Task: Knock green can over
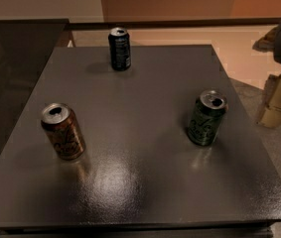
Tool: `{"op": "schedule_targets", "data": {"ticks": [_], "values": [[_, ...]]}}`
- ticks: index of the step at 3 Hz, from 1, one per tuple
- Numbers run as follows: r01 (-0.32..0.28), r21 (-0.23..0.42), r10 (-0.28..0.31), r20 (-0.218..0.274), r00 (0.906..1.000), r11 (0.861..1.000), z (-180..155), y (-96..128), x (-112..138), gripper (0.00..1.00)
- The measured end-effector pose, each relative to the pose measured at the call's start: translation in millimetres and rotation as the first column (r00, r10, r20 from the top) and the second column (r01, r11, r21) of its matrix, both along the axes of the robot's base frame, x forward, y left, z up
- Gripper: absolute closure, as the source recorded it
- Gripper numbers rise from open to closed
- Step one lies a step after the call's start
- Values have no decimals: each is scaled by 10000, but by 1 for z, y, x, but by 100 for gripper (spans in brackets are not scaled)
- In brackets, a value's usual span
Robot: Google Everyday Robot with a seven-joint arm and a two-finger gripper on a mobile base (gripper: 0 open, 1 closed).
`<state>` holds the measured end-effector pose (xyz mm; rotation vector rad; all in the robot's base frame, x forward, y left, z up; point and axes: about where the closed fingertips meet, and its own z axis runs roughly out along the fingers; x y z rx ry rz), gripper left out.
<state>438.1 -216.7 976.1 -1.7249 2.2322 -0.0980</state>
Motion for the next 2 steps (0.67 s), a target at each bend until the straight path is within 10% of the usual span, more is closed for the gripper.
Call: {"op": "schedule_targets", "data": {"ticks": [2], "values": [[-70,537,55,274,9996,9985,-5,2,4,0]]}}
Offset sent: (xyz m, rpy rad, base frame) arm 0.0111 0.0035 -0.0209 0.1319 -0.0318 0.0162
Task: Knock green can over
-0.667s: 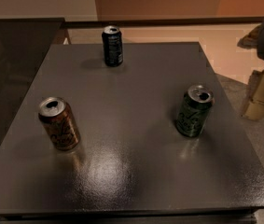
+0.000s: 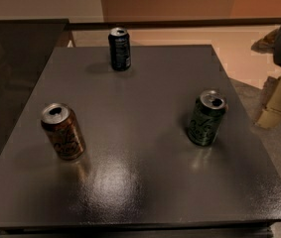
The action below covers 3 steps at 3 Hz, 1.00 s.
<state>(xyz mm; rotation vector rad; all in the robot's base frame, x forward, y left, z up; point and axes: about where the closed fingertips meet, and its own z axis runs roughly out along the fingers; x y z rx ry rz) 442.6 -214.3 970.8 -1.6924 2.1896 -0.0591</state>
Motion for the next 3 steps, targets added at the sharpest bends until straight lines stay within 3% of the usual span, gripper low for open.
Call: {"op": "schedule_targets", "data": {"ticks": [2,3], "values": [[-51,1524,18,223,9997,9883,-22,9,15,0],[-187,2431,129,254,9996,9698,-40,18,25,0]]}}
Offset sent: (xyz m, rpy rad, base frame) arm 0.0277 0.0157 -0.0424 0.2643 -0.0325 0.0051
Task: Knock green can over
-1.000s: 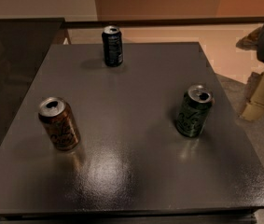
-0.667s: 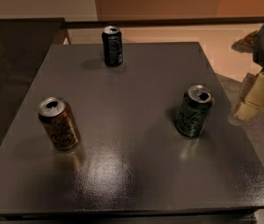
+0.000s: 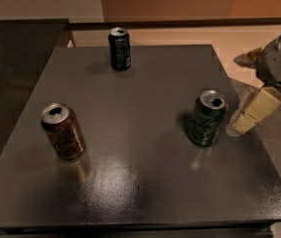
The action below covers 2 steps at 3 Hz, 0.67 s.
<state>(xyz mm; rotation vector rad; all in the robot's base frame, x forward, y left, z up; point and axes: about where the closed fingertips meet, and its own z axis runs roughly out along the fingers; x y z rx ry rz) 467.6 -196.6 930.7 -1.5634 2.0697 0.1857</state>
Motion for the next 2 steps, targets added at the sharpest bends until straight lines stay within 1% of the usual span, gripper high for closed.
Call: {"op": "schedule_targets", "data": {"ticks": [1,2], "values": [[-94,551,94,4,10000,9984,-10,6,6,0],[-1229,1829,1280,-163,9916,9754,-36,26,-1,0]]}}
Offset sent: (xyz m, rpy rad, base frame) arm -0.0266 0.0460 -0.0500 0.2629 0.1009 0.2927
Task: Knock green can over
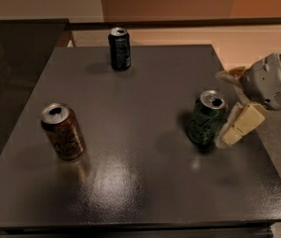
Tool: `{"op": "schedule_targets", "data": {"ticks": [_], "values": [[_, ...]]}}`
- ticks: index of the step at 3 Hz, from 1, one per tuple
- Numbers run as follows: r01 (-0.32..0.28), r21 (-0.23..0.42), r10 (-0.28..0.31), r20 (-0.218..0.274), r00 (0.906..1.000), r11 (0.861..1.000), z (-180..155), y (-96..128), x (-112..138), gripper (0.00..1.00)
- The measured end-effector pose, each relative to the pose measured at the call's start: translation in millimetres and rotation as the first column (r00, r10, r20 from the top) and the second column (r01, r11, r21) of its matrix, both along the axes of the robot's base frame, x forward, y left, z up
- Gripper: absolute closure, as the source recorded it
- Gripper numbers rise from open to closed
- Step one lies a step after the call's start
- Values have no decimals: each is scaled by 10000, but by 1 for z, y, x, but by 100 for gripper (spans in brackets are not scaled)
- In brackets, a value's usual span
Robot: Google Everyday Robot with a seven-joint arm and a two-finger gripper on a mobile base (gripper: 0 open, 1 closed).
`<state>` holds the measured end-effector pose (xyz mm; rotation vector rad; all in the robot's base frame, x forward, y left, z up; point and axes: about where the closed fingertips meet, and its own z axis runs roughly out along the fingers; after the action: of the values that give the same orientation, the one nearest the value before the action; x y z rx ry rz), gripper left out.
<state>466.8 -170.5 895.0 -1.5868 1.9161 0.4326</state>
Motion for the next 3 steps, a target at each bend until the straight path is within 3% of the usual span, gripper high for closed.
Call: {"op": "schedule_targets", "data": {"ticks": [1,2,3], "values": [[-587,305,592,-149,9981,9978,-5,9,-7,0],[-1149,602,1170,-320,9926,9916,-7,17,-14,14],[-1336,813,1369,-366,9899,9877,-4,20,-16,37]]}}
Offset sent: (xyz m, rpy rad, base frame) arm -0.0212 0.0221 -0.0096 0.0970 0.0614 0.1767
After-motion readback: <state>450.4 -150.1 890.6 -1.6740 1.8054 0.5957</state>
